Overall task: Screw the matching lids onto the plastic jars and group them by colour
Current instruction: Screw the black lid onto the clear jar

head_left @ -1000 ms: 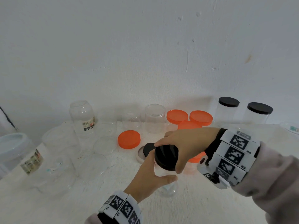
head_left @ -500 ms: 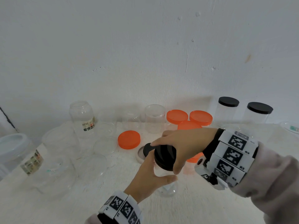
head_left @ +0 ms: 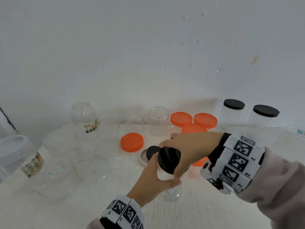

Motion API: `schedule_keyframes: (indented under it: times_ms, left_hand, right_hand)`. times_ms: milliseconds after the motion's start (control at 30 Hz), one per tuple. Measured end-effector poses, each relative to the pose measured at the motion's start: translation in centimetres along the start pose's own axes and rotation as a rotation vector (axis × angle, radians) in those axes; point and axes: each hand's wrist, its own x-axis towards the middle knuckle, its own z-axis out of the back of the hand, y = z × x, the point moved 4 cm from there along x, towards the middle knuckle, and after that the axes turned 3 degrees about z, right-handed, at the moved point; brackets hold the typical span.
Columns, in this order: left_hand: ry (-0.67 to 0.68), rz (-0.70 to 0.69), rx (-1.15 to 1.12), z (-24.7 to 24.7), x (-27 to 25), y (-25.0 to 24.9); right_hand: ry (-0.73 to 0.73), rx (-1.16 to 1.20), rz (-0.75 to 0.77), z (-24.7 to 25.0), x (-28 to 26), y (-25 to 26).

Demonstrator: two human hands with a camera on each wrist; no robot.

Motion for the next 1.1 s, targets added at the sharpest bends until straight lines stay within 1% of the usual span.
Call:
schedule_keyframes:
  times_ms: [33, 67, 133, 200, 300, 367, 400, 467, 533, 567, 667, 900, 967, 1067, 1100]
  left_hand:
    - [-0.001, -0.005, 0.003, 0.0, 0.0, -0.1]
    - [0.001, -0.01, 0.007, 0.0, 0.0, -0.1]
    - [-0.002, -0.013, 0.014, 0.0, 0.0, -0.2]
    - [-0.009, 0.001, 0.016, 0.0, 0.0, 0.0]
    - [0.001, 0.013, 0.01, 0.0, 0.0, 0.2]
    - [0.007, 0.013, 0.01, 0.0, 0.0, 0.2]
    - [0.008, 0.012, 0.009, 0.0, 0.0, 0.1]
    - [0.003, 0.007, 0.007, 0.0, 0.0, 0.0]
    - [-0.005, 0.0, 0.012, 0.0, 0.0, -0.1]
    - [-0.007, -0.002, 0.014, 0.0, 0.0, -0.1]
    - [-0.009, 0.001, 0.01, 0.0, -0.1, -0.2]
    - [0.033, 0.026, -0.006, 0.0, -0.2, -0.1]
    - [0.033, 0.026, -0.014, -0.1, -0.2, -0.1]
    - [0.028, 0.027, -0.029, -0.1, -0.1, 0.1]
    - [0.027, 0.027, -0.027, -0.1, -0.2, 0.1]
  right_hand:
    - [0.045, 0.014, 0.033, 0.0, -0.2, 0.0]
    - [0.055, 0.024, 0.061, 0.0, -0.2, 0.0]
    - [0.009, 0.026, 0.095, 0.1, 0.0, -0.1]
    - [-0.053, -0.005, 0.074, 0.0, 0.3, -0.3]
    - [-0.149, -0.045, -0.004, -0.5, 0.7, -0.5]
    - [-0.176, -0.049, -0.025, -0.9, 0.9, -0.6]
    - [-0.166, -0.035, -0.028, -0.9, 0.8, -0.7]
    - [-0.086, 0.01, -0.012, -0.9, 0.5, -0.8]
    - [0.009, 0.028, 0.042, -0.8, 0.1, -0.7]
    - [0.022, 0.024, 0.071, -0.7, 0.0, -0.6]
    - [-0.034, 0.002, 0.107, -0.5, 0.1, -0.3]
    - [-0.164, -0.093, -0.03, -1.1, 0.7, 0.1]
    - [-0.125, -0.06, -0.026, -1.0, 0.7, 0.0]
    - [-0.004, 0.029, 0.008, -0.5, 0.0, -0.5]
    - [-0.004, 0.036, 0.022, -0.3, -0.2, -0.6]
